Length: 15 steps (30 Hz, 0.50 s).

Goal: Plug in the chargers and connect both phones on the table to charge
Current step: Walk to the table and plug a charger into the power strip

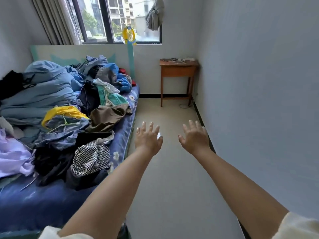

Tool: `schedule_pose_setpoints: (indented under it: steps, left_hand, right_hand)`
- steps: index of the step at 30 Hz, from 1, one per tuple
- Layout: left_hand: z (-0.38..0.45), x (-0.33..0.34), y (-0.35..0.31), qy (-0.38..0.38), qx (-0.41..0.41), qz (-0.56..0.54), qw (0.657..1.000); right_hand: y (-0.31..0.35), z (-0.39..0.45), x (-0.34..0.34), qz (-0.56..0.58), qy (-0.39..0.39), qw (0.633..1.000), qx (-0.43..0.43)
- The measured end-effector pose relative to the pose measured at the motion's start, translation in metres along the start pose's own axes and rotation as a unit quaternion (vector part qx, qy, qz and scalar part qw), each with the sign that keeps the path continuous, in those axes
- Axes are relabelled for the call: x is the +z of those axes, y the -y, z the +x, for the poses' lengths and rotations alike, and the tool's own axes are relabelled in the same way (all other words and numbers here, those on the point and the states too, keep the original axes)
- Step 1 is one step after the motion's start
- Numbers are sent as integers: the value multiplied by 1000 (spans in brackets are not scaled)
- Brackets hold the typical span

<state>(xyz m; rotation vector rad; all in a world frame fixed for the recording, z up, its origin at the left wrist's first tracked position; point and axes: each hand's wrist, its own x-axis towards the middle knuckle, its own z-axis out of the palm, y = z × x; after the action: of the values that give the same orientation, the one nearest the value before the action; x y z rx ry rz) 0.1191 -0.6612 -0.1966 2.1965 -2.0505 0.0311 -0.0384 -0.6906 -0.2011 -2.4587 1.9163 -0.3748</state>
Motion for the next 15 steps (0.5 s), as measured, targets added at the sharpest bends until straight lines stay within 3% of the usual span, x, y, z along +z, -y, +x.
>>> schedule_pose_setpoints:
  steps: [7, 15]
  left_hand:
    - [192, 10, 38, 6, 39, 2, 999]
    - [411, 68, 42, 26, 61, -11, 998]
  right_hand:
    - [-1, 172, 36, 16, 15, 998, 54]
    - [-52, 382, 95, 21, 23, 995, 99]
